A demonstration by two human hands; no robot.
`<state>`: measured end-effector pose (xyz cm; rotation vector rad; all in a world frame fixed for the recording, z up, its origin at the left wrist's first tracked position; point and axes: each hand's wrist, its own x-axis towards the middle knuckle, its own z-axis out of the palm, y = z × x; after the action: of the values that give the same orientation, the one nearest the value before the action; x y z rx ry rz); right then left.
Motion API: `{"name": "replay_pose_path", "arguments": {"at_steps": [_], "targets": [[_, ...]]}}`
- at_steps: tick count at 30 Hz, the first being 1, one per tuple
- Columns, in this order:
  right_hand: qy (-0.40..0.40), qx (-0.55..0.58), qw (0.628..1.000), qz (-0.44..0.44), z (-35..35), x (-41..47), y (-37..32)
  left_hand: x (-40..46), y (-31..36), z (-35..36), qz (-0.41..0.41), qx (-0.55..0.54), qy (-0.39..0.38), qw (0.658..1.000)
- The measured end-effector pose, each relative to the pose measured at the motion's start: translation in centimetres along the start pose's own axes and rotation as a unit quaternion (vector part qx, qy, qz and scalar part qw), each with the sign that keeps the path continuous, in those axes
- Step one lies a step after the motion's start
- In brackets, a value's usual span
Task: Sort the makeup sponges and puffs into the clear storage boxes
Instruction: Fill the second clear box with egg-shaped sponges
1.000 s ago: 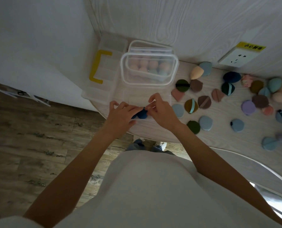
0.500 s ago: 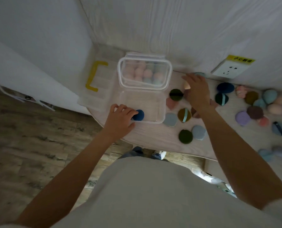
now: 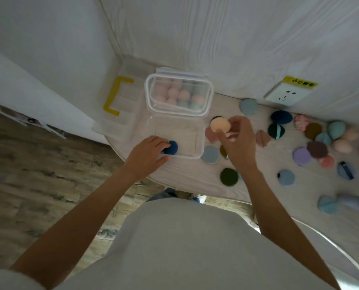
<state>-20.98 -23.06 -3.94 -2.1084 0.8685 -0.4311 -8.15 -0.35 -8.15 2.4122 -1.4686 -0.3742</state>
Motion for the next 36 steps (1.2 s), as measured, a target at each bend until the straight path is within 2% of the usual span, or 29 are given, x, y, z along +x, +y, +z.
{"name": "replay_pose_path", "arguments": {"at_steps": [3, 5, 8, 9, 11, 13, 17, 21, 24, 28, 30, 33, 36], "targets": [[-0.091, 0.032, 0.995, -0.022, 1.9, -2.2, -1.5, 0.2, 0.1, -0.4, -0.010, -0.026, -0.031, 0.999], [-0.134, -0.006, 0.989, -0.059, 3.2, -2.7, -2.1, 0.3, 0.0, -0.6, -0.020, -0.033, -0.042, 0.998], [-0.199, -0.198, 0.949, -0.140, 5.2, -2.2, -2.4, 0.4, 0.0, -0.8, -0.008, -0.040, -0.030, 0.999], [-0.221, -0.264, 0.927, -0.151, 5.8, -1.9, -2.5, 0.4, 0.0, -0.8, 0.001, -0.041, -0.027, 0.999], [-0.252, -0.321, 0.903, -0.136, 6.8, -1.3, -2.7, 0.4, 0.0, -0.7, 0.019, -0.031, -0.023, 0.999], [-0.269, -0.308, 0.907, -0.103, 7.3, -0.9, -2.8, 0.5, -0.1, -0.5, 0.029, -0.023, -0.018, 0.999], [-0.278, -0.212, 0.936, -0.024, 7.2, -0.8, -3.5, 0.6, -0.2, -0.1, 0.040, -0.014, -0.009, 0.999], [-0.271, -0.200, 0.941, -0.034, 7.0, -1.2, -2.6, 0.6, 0.4, 0.2, 0.053, 0.025, 0.010, 0.998], [-0.286, -0.244, 0.924, -0.075, 7.2, -1.0, -1.7, 0.6, 1.2, 0.7, 0.032, 0.032, 0.015, 0.999], [-0.279, -0.292, 0.910, -0.092, 6.7, -0.6, -1.2, 1.0, 2.5, 1.1, 0.002, 0.060, 0.013, 0.998], [-0.243, -0.237, 0.931, -0.133, 5.3, -1.0, -1.0, 1.1, 2.9, 1.1, -0.005, 0.058, 0.020, 0.998], [-0.097, -0.140, 0.978, -0.117, 1.6, -1.5, 0.3, 1.3, 3.0, 1.1, -0.004, 0.058, 0.031, 0.998], [0.039, -0.203, 0.977, -0.048, -1.8, -0.5, 4.1, 1.4, 2.9, 0.9, -0.007, 0.066, 0.024, 0.997]]}}
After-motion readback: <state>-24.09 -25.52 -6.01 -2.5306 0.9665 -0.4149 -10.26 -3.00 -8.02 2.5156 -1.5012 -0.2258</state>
